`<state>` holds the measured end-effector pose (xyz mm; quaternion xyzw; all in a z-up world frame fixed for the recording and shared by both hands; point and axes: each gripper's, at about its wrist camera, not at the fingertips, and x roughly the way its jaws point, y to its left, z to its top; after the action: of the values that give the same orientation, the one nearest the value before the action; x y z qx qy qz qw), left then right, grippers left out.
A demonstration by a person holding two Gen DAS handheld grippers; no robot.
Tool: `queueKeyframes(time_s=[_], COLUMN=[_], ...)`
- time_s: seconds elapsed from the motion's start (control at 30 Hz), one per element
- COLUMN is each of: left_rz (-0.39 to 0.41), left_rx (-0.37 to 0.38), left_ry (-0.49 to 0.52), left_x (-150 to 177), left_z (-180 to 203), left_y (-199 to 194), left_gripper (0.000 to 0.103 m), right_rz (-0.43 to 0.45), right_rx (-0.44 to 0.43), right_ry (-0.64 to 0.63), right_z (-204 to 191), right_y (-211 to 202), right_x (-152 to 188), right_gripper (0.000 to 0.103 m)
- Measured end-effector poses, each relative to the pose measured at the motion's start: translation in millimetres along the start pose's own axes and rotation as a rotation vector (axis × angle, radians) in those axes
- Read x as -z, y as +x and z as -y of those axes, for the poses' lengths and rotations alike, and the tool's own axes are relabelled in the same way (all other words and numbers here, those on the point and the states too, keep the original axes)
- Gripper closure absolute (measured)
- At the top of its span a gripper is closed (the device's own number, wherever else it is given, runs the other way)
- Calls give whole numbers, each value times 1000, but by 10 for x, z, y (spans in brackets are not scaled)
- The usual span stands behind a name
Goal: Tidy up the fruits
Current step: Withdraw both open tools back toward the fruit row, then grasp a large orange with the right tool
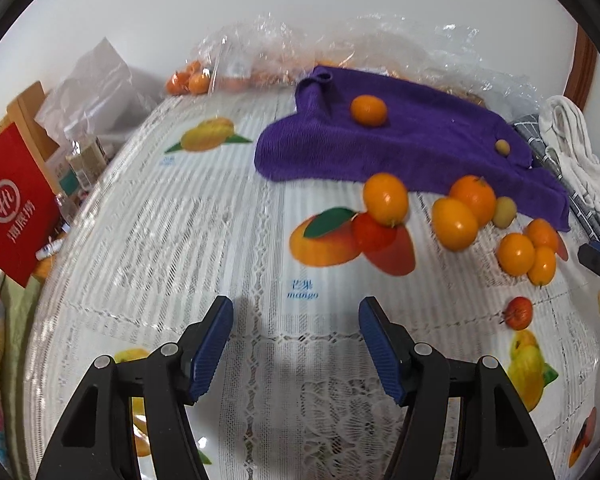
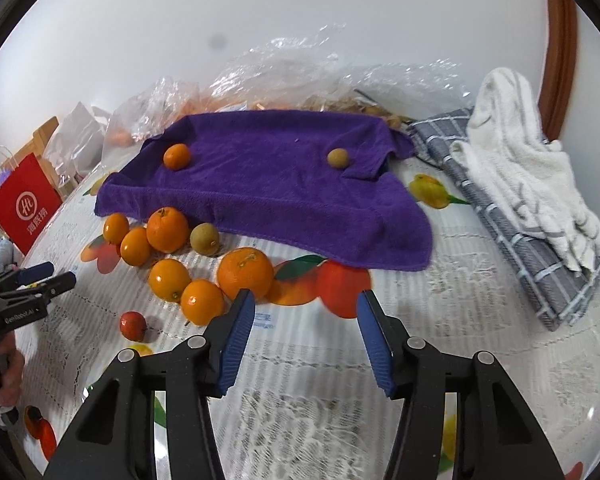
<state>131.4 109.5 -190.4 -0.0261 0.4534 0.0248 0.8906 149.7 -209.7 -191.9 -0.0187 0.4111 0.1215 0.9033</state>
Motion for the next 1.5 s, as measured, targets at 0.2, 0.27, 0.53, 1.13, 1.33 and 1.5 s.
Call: queueKeyframes(time_s=[0.2, 0.27, 0.53, 1.13, 1.33, 1.5], left_rz=[27, 33, 23, 20, 13, 12], left_rx=[14, 34, 30, 29, 25, 29], left_ry=[32, 31, 54, 55, 49, 49], left_x=[17, 24, 34, 50, 52, 54], left_z=[-4, 1, 44, 49, 36, 21], left_y=[17, 27, 39, 50, 57, 36], left_gripper=[33, 29, 21, 18, 15, 15], right_rz=[-18, -27, -97, -57, -43, -35], right_rx=[-67, -92, -90, -65, -37, -40], right_ry=[12, 27, 49, 35, 14, 10], right_z=[-120, -165, -294, 159, 124, 126], right_y=[199, 260, 583, 271, 317, 309], right_x=[-106, -167, -280, 84, 131, 128], right_gripper=[49, 49, 52, 54, 53, 62])
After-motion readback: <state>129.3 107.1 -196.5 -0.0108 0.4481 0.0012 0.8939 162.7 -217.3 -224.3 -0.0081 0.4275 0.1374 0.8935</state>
